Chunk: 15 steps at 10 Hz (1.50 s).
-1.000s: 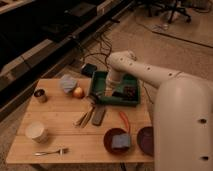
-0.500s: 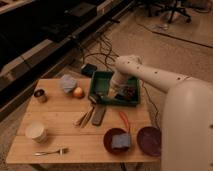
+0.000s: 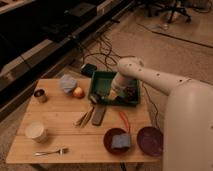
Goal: Place brush in tray
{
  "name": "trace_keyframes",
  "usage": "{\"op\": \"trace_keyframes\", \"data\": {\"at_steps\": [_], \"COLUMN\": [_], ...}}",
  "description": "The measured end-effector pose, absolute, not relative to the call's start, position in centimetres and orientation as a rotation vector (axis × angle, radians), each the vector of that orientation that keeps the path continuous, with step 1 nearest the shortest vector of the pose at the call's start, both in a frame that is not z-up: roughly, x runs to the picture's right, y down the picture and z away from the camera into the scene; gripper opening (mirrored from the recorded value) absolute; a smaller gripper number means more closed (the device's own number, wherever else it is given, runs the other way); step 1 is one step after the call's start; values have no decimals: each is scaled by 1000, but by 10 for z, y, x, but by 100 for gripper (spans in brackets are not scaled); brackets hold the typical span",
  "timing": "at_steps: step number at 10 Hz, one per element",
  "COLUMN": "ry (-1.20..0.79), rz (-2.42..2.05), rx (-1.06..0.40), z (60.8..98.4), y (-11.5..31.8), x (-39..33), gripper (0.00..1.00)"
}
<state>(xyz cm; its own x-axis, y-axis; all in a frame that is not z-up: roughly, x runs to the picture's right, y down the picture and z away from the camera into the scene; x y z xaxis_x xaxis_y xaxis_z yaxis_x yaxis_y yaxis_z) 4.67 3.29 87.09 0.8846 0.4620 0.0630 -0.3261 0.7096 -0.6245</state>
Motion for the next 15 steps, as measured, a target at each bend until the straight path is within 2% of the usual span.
{"op": "trace_keyframes", "data": {"at_steps": [5, 12, 13, 15], "ry": [-336, -306, -304, -293], "rz": [581, 552, 549, 535], "rx": [-636, -686, -689, -697], "z": [878, 900, 901, 903], "y": [26, 10, 10, 9], "x": [48, 41, 43, 45], "gripper": [0, 0, 3, 27]}}
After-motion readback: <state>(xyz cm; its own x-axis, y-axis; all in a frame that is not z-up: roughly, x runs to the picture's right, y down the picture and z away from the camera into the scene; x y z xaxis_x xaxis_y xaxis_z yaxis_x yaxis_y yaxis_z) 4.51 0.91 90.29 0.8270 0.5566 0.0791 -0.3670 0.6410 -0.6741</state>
